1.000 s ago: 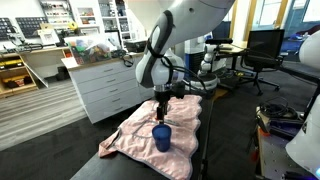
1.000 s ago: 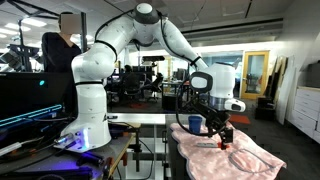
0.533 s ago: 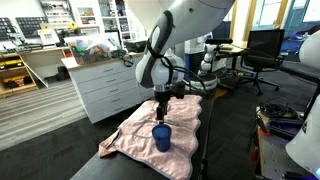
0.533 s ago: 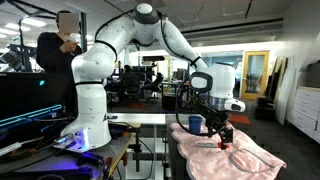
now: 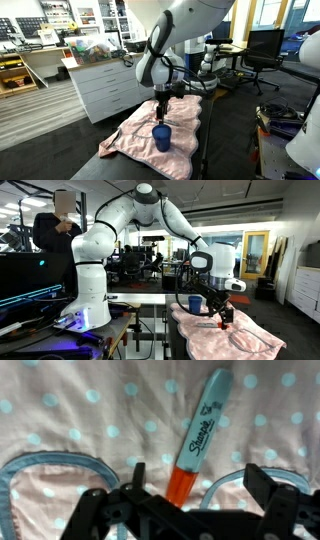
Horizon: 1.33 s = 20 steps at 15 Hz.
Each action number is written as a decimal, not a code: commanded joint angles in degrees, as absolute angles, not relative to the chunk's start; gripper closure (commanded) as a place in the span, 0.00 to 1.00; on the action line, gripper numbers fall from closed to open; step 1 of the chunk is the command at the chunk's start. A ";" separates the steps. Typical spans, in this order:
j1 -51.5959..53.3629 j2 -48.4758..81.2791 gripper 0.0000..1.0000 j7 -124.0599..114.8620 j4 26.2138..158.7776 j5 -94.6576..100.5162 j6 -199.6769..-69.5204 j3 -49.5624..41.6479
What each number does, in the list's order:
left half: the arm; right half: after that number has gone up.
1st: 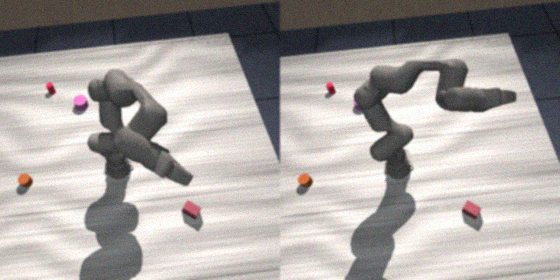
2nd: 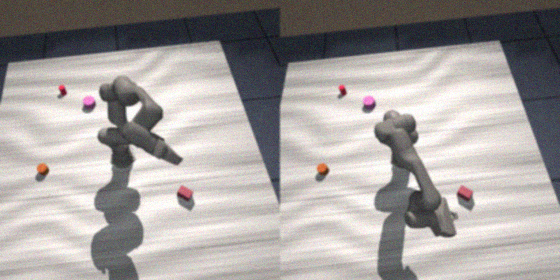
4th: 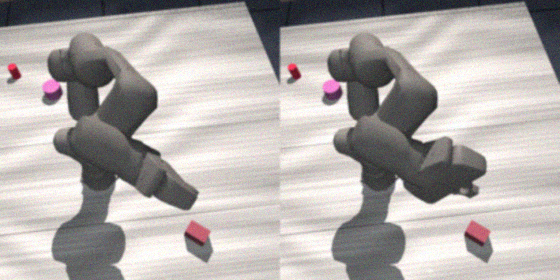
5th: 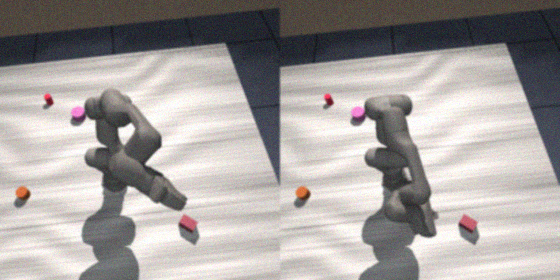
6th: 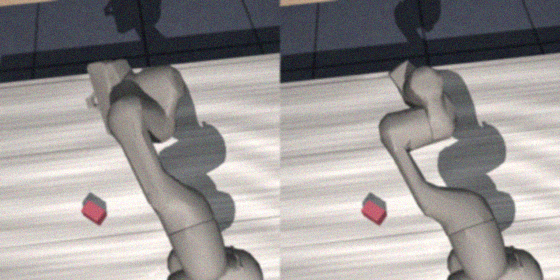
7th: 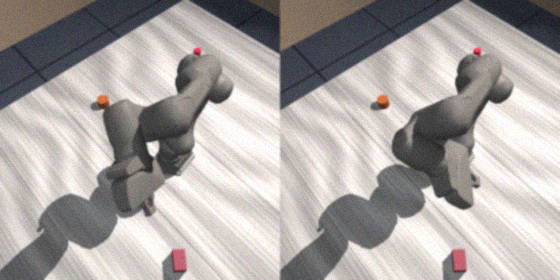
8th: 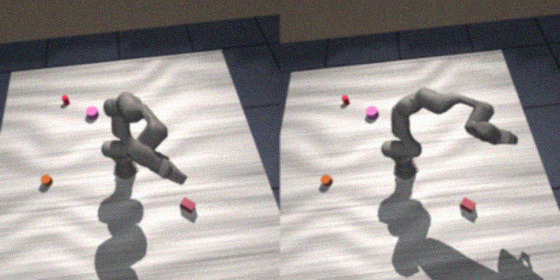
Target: Put the marker inside the cup
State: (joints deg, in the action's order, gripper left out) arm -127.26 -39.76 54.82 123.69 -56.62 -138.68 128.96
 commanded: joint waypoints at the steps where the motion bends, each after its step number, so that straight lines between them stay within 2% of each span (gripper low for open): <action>1: -124.80 -41.51 0.00 52.11 123.31 -58.79 -140.44 126.92; 12: -118.05 -46.38 0.00 41.21 123.25 -56.43 -147.25 125.17; 20: -118.76 -47.13 0.00 31.59 123.47 -52.89 -147.89 122.06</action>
State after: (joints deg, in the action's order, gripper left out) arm -118.70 -46.80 36.45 123.66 -55.06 -148.44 122.92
